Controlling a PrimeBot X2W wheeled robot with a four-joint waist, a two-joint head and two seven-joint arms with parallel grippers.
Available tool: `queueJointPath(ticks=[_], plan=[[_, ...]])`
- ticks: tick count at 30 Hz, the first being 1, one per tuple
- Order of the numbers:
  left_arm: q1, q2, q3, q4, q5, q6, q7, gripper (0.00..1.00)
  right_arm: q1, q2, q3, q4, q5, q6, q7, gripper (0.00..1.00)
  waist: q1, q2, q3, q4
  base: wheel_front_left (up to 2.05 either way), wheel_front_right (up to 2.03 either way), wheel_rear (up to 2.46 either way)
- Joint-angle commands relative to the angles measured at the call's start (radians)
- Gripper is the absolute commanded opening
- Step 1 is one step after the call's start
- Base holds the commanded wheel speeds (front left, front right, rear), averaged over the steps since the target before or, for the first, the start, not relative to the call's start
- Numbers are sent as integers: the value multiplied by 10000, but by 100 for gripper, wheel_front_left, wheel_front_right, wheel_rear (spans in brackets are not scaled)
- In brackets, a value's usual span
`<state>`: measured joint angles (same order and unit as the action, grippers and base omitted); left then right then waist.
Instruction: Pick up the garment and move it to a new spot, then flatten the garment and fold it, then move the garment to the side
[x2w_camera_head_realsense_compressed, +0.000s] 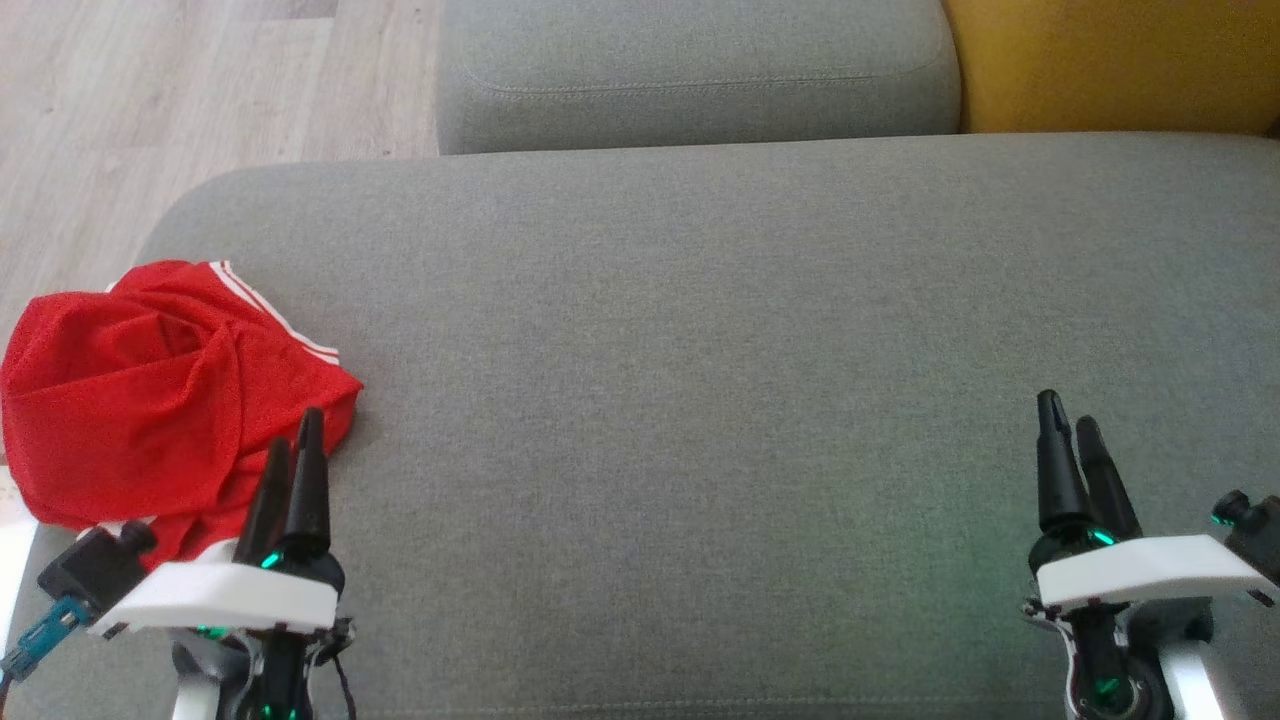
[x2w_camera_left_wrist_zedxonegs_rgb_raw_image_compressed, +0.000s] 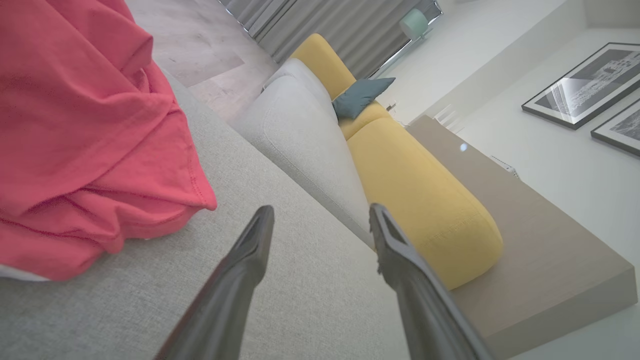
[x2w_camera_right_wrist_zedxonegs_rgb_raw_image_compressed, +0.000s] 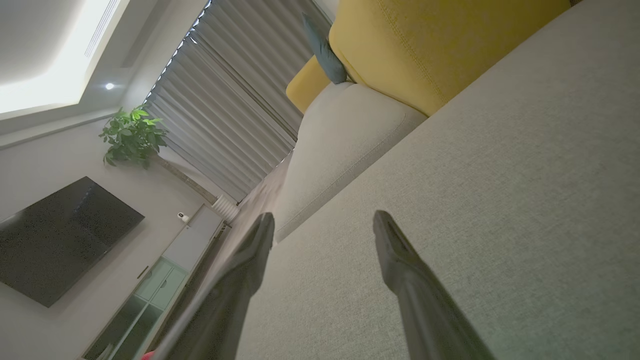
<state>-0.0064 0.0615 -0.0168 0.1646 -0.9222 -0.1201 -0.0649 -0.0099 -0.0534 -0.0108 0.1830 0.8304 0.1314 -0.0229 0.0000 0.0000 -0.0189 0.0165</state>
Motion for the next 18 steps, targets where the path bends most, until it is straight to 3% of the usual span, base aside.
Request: queueJointPath(ticks=[1,18], plan=[[-614,228,149,-454,361,-60,-138,100,-515,-210,158,-443,-369,-4,-125,100,0,0,-3,4,0,0,0],[-561,260,15,-566,2533,-73,-635,100,-548,-217,563,-525,-2594,-5,-465,100,0,0,-48,60,0,0,0]])
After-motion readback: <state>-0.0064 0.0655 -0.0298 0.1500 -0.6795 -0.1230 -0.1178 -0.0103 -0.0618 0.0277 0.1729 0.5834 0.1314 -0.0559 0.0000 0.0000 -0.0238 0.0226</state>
